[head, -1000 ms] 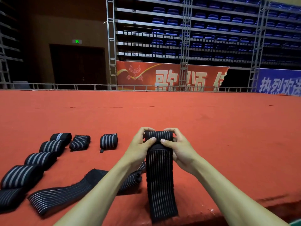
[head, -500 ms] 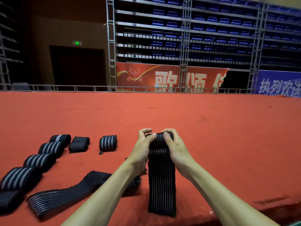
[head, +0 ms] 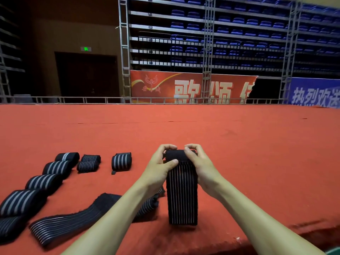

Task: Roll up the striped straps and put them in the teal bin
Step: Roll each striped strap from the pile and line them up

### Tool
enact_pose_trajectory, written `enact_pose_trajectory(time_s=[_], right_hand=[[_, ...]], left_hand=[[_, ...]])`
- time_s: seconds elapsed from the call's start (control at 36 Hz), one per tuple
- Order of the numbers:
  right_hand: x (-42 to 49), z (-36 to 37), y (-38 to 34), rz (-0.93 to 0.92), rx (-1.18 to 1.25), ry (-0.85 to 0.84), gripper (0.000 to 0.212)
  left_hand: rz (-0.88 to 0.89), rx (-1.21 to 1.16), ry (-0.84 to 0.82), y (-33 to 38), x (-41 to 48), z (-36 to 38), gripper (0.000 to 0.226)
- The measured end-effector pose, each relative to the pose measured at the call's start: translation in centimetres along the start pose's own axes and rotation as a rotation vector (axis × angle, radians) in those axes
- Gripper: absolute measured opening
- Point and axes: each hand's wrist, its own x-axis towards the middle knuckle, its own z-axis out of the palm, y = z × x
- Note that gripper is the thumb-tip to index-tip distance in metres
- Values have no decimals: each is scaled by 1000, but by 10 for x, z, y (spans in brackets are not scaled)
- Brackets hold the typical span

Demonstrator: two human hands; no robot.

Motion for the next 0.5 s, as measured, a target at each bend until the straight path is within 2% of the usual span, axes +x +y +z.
enact_pose_trajectory(time_s=[0.08, 0.14, 0.22, 0.31, 0.42, 0.5], right_hand=[[0, -2, 3, -122, -90, 40, 4], [-1, -4, 3, -175, -77, 44, 9], [-1, -6, 3, -216, -68, 43, 18], [-1, -5, 3, -183, 11, 4, 21], [-1, 2, 4, -147, 58, -12, 22], [-2, 7, 5, -133, 77, -12, 24]], left_hand=[[27, 2, 1, 1, -1, 2, 41], [19, -8, 30, 2, -1, 3, 46], [-93, -63, 31, 6, 1, 2, 34], [-209, -11, -10, 9, 1, 3, 21], [-270, 85, 11, 7, 0, 7, 35], [-220, 134, 79, 4, -1, 9, 34]])
